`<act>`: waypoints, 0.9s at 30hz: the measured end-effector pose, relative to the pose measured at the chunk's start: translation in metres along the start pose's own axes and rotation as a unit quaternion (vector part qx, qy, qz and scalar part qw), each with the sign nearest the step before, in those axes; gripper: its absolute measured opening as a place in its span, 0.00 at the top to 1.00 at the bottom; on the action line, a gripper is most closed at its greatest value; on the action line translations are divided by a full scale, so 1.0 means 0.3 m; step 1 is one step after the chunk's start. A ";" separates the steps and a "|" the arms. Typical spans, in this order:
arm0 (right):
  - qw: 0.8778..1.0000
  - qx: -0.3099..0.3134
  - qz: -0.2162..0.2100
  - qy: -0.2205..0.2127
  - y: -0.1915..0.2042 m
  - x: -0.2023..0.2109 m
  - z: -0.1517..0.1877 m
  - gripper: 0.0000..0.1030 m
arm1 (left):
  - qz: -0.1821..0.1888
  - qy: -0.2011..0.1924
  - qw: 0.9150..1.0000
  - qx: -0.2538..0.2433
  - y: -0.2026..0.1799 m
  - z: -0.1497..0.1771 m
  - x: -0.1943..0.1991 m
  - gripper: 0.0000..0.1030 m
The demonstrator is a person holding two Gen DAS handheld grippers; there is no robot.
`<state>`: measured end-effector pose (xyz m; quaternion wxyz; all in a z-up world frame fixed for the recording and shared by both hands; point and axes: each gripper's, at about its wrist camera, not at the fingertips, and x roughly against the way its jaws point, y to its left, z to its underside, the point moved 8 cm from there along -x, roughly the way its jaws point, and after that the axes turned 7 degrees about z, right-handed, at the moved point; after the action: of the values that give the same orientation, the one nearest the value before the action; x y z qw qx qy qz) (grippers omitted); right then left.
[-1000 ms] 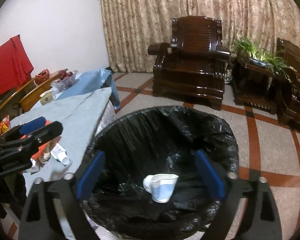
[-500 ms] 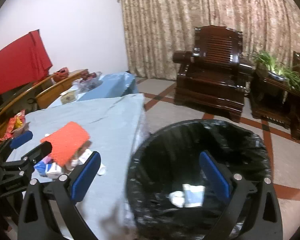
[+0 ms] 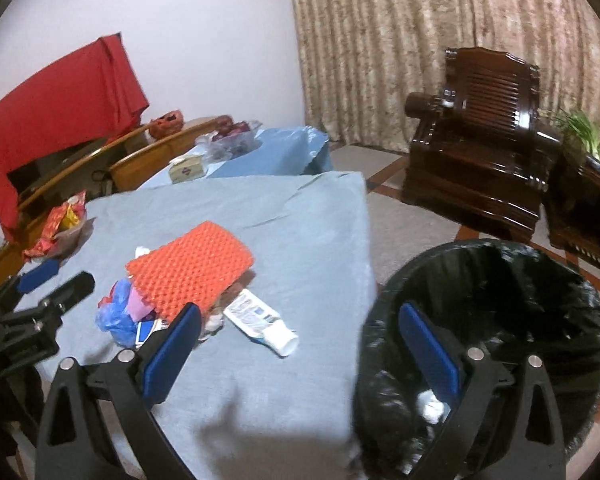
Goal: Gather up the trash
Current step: 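Move both grippers back to the trash pile on the table, then grasp the orange mesh pad with the right gripper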
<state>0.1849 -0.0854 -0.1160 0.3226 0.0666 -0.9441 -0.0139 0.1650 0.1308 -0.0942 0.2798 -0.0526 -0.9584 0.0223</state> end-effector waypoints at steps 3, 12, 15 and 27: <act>1.000 0.019 -0.006 0.002 0.068 -0.035 -0.010 0.06 | -0.016 -0.003 1.000 0.008 0.064 0.001 -0.003 0.09; 0.998 0.051 -0.033 0.023 0.251 -0.164 -0.008 0.06 | -0.048 0.004 0.999 0.020 0.200 0.027 -0.024 0.09; 0.997 0.063 -0.042 0.031 0.308 -0.203 0.001 0.06 | -0.055 0.008 0.998 0.025 0.238 0.041 -0.031 0.09; 0.992 0.091 -0.067 0.056 0.461 -0.301 0.031 0.09 | -0.075 0.024 0.996 0.051 0.363 0.070 -0.072 0.09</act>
<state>0.2337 0.0635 -0.1687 0.3662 0.1589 -0.9153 0.0540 0.1813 0.2362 -0.1313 0.3056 0.0328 -0.9503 0.0485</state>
